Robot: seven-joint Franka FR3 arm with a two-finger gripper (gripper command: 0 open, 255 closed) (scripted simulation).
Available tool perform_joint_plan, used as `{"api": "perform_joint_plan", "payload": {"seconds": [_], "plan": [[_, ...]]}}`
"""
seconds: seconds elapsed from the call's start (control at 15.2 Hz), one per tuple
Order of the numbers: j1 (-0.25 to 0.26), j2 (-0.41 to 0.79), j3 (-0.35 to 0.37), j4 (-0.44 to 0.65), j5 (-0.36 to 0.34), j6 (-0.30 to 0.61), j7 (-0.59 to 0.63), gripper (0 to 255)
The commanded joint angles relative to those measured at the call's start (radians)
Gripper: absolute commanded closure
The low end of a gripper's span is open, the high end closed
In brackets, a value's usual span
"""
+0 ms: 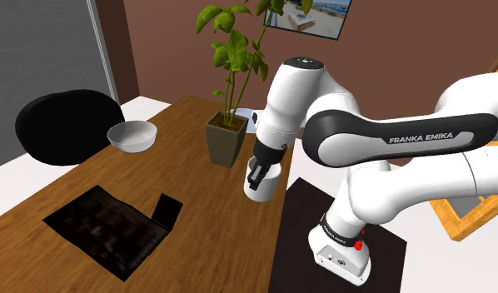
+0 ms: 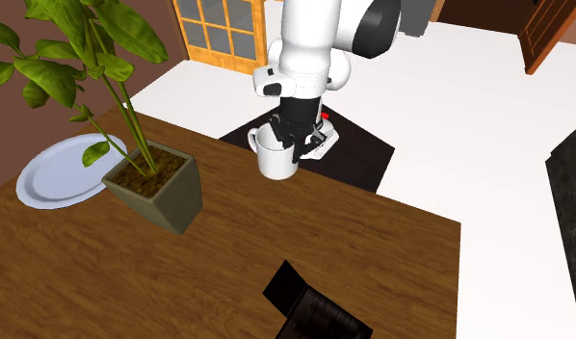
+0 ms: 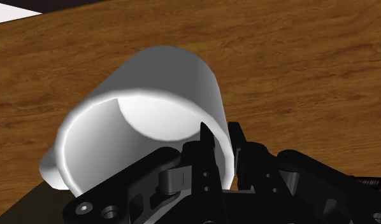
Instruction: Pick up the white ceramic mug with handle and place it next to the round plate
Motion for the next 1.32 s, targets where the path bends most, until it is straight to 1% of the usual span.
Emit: {"api": "perform_joint_plan", "payload": {"seconds": [0.0, 0.79, 1.25], "plan": [[-0.005, -0.006, -0.011, 0.028, -0.01, -0.033, -0.001, 255], [-0.026, -0.013, -0.055, 0.178, -0.052, -0.19, -0.002, 255], [-0.101, -0.046, -0.232, 0.126, -0.169, -0.186, -0.179, 255]]}}
